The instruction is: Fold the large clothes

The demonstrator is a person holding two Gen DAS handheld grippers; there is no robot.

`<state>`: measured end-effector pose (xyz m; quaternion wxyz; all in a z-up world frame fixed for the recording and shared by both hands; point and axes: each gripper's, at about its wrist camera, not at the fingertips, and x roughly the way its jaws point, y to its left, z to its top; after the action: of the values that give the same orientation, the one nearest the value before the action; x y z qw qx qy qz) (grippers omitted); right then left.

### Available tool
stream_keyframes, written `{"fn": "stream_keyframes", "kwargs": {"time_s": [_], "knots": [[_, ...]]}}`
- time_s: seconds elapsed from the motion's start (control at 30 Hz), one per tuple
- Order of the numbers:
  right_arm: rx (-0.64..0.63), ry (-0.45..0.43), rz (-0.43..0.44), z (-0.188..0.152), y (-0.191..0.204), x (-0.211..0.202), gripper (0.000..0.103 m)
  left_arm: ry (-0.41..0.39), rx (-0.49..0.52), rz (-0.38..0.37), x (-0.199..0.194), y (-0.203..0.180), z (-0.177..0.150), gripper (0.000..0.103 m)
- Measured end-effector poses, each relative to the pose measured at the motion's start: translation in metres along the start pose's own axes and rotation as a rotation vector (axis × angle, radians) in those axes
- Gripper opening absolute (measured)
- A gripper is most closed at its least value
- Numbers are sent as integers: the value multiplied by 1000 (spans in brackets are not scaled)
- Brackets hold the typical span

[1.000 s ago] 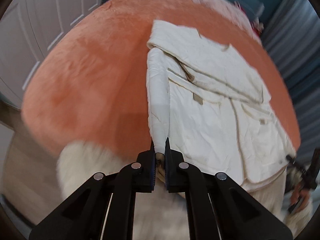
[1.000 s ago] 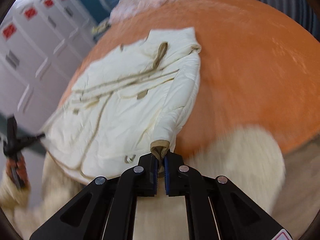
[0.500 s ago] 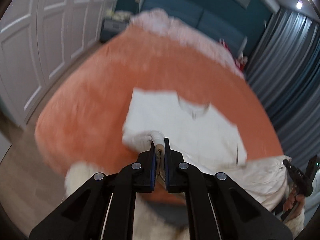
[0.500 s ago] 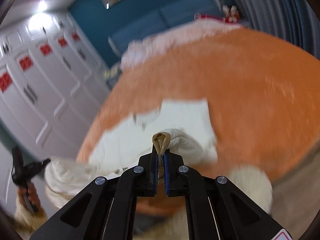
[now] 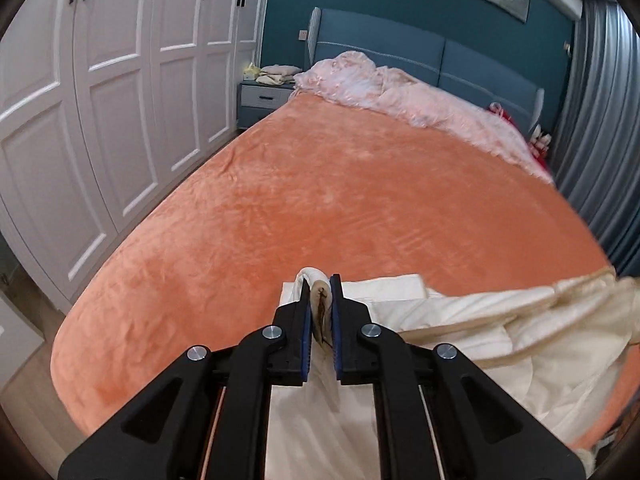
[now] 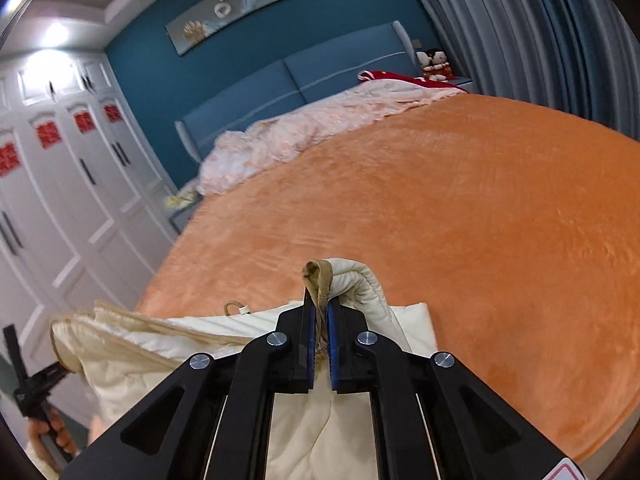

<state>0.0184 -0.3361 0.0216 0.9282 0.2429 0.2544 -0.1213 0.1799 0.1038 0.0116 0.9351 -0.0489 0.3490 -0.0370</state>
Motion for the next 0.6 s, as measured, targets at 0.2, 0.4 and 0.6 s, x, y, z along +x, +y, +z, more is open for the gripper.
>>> {"fn": "stream_keyframes", "kwargs": {"time_s": [0.2,0.4,0.6], "knots": [[7,24,-44,-7,-5,37,12,41,-2,34,42,-4,-6,21],[28,-60,-44,-10,-9,25,50,-74,-6,28,31,2,4,92],[46,10,-80,-6,-25,41,65,85,-33,-62,65,5,7,92]]}}
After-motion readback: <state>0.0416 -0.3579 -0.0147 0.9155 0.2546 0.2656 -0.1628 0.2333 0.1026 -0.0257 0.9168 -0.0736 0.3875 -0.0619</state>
